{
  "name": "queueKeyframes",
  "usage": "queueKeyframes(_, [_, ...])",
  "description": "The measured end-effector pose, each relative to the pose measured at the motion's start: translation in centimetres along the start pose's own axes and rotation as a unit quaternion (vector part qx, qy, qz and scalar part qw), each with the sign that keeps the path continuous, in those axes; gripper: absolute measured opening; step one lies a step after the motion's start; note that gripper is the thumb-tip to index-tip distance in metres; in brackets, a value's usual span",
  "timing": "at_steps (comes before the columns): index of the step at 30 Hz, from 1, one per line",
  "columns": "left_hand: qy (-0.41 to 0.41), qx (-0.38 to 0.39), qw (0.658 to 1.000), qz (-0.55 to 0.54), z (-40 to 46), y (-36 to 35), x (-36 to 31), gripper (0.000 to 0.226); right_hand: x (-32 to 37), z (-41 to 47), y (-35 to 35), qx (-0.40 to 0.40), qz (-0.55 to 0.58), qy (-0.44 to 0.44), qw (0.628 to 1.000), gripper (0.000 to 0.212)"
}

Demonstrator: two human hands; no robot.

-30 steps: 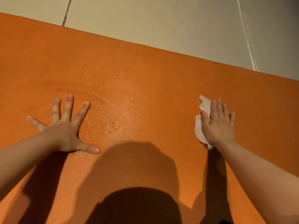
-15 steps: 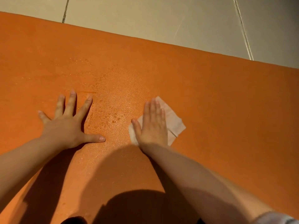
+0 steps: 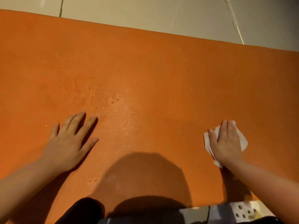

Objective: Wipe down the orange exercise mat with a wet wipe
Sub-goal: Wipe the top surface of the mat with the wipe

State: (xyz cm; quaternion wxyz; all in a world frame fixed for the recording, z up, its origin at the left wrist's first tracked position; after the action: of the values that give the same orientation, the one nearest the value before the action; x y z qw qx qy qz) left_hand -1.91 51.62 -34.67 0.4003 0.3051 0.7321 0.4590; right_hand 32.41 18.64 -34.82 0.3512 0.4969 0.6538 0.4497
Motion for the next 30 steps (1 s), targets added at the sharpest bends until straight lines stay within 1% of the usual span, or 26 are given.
queueKeyframes(1, [0.005, -0.003, 1.0, 0.003, -1.0, -0.3, 0.1, 0.072, -0.2, -0.7, -0.2, -0.008, 0.007, -0.015, 1.0, 0.08])
queueKeyframes(3, [0.02, -0.014, 1.0, 0.0, -2.8, -0.6, 0.2, 0.073, 1.6, -1.8, -0.6, -0.009, 0.024, -0.022, 0.999, 0.073])
queueKeyframes(5, [0.028, -0.01, 1.0, -0.004, -4.5, -0.8, 0.0, 0.073, 5.0, -2.6, -1.4, -0.009, 0.035, 0.009, 0.999, 0.072])
queueKeyframes(8, [0.034, -0.011, 0.999, -0.013, -6.9, -0.8, -0.4, 0.072, 11.4, -5.2, -2.8, -0.023, 0.033, 0.122, 0.992, 0.09])
queueKeyframes(9, [0.03, -0.01, 0.999, -0.012, -7.7, -0.8, -0.6, 0.072, 13.5, -6.7, -3.4, -0.017, 0.033, 0.16, 0.986, 0.091])
queueKeyframes(10, [0.027, -0.006, 1.0, -0.011, -8.5, -0.8, -0.7, 0.071, 15.4, -8.5, -3.9, -0.006, 0.031, 0.199, 0.98, 0.088])
queueKeyframes(12, [0.024, -0.001, 1.0, -0.017, -10.1, -1.0, -0.7, 0.071, 18.4, -12.5, -4.4, 0.02, 0.016, 0.287, 0.958, 0.076])
queueKeyframes(14, [0.023, -0.002, 0.999, -0.022, -11.2, -1.0, -0.8, 0.07, 19.9, -15.9, -4.9, 0.055, -0.012, 0.363, 0.93, 0.065])
queueKeyframes(17, [0.009, -0.001, 1.0, -0.016, -12.1, -0.9, -0.7, 0.071, 19.0, -18.4, -5.2, 0.092, -0.031, 0.415, 0.904, 0.066])
queueKeyframes(18, [0.005, 0.001, 1.0, -0.015, -12.4, -0.8, -0.7, 0.071, 18.1, -18.3, -5.1, 0.094, -0.032, 0.41, 0.907, 0.068])
queueKeyframes(19, [-0.001, -0.001, 1.0, -0.011, -12.7, -0.6, -0.7, 0.071, 16.9, -17.7, -5.0, 0.085, -0.025, 0.384, 0.919, 0.072])
queueKeyframes(20, [-0.009, -0.005, 1.0, -0.007, -13.1, -0.4, -0.7, 0.071, 15.3, -16.7, -4.7, 0.07, -0.012, 0.333, 0.94, 0.076])
queueKeyframes(21, [-0.017, -0.009, 1.0, -0.002, -13.4, -0.3, -0.7, 0.07, 13.1, -15.6, -4.3, 0.049, -0.004, 0.263, 0.963, 0.08])
queueKeyframes(22, [-0.024, -0.012, 1.0, 0.0, -13.7, -0.2, -0.8, 0.069, 10.6, -14.4, -3.9, 0.027, -0.007, 0.194, 0.981, 0.085])
queueKeyframes(23, [-0.029, -0.014, 0.999, 0.002, -13.9, 0.0, -0.8, 0.068, 8.0, -13.4, -3.5, 0.004, -0.024, 0.137, 0.99, 0.09])
queueKeyframes(25, [-0.032, -0.017, 0.999, 0.005, -14.1, 0.0, -0.8, 0.066, 3.8, -11.9, -2.9, -0.017, -0.067, 0.061, 0.996, 0.097])
queueKeyframes(27, [-0.032, -0.017, 0.999, 0.01, -14.0, -0.2, -0.8, 0.066, 2.1, -11.5, -2.8, -0.008, -0.071, -0.002, 0.997, 0.094])
queueKeyframes(28, [-0.034, -0.017, 0.999, 0.015, -13.9, -0.3, -0.8, 0.066, 2.4, -11.8, -3.1, -0.014, -0.056, -0.021, 0.998, 0.088])
queueKeyframes(30, [-0.037, -0.013, 0.999, 0.024, -13.8, -0.7, -0.7, 0.068, 5.0, -13.8, -3.9, -0.039, -0.035, -0.008, 0.999, 0.079])
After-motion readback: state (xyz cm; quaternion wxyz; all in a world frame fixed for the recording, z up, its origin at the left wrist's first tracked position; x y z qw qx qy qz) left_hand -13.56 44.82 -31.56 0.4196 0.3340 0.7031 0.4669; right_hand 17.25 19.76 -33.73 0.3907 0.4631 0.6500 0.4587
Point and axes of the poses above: each hand's wrist, its own z-axis towards the middle knuckle, its own y-axis out of the back of the hand, x = y × z, the point moved 5 cm from there along z, towards the middle knuckle, and after that the axes turned 9 degrees about -y, right-handed, at the moved point
